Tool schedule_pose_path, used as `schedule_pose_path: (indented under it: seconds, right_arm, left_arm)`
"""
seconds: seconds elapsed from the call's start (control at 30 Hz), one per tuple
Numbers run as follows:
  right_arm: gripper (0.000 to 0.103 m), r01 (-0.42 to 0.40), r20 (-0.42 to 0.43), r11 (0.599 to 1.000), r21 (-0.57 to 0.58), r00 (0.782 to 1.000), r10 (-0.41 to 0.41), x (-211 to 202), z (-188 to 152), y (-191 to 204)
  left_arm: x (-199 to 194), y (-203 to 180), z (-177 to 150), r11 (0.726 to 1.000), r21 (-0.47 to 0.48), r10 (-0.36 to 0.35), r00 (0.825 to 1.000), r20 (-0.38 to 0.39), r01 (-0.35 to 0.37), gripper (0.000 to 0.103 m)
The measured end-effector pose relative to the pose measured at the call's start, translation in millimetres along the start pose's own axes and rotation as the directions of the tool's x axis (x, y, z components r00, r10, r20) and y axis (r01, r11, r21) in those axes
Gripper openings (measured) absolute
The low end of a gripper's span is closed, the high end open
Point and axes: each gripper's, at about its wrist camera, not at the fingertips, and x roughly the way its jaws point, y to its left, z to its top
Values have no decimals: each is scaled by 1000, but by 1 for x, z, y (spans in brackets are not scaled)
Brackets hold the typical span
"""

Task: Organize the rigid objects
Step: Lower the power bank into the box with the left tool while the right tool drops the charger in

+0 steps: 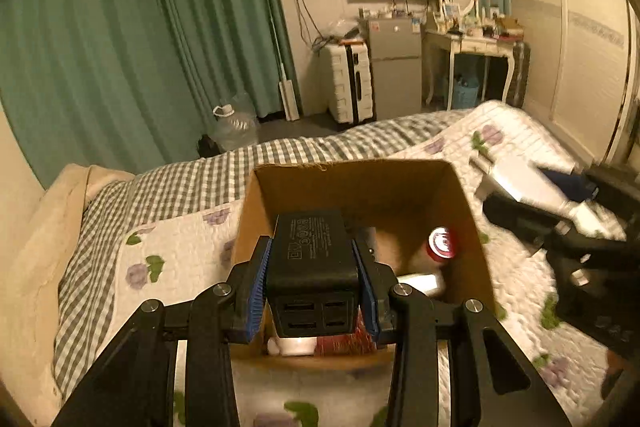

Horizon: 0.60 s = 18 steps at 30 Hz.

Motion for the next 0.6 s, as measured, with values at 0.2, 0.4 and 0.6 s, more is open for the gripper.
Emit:
schedule_pose_path:
  seconds: [0.2, 0.4, 0.6]
  right_arm:
    - [40, 6, -11, 1000, -11, 1000, -6, 28, 7, -10]
    - [40, 1, -57, 1000, 3, 998, -1, 46, -4, -18]
    - [40, 9, -48, 1000, 2, 999, -9, 41, -3, -16]
  left_arm:
    - [50, -3, -4, 1000, -23, 1, 999, -52, -2, 39]
    - [75, -1, -16, 999, -47, -18, 995, -97, 13, 40]
    - [65, 2, -16, 997, -76, -10, 998, -62, 5, 43]
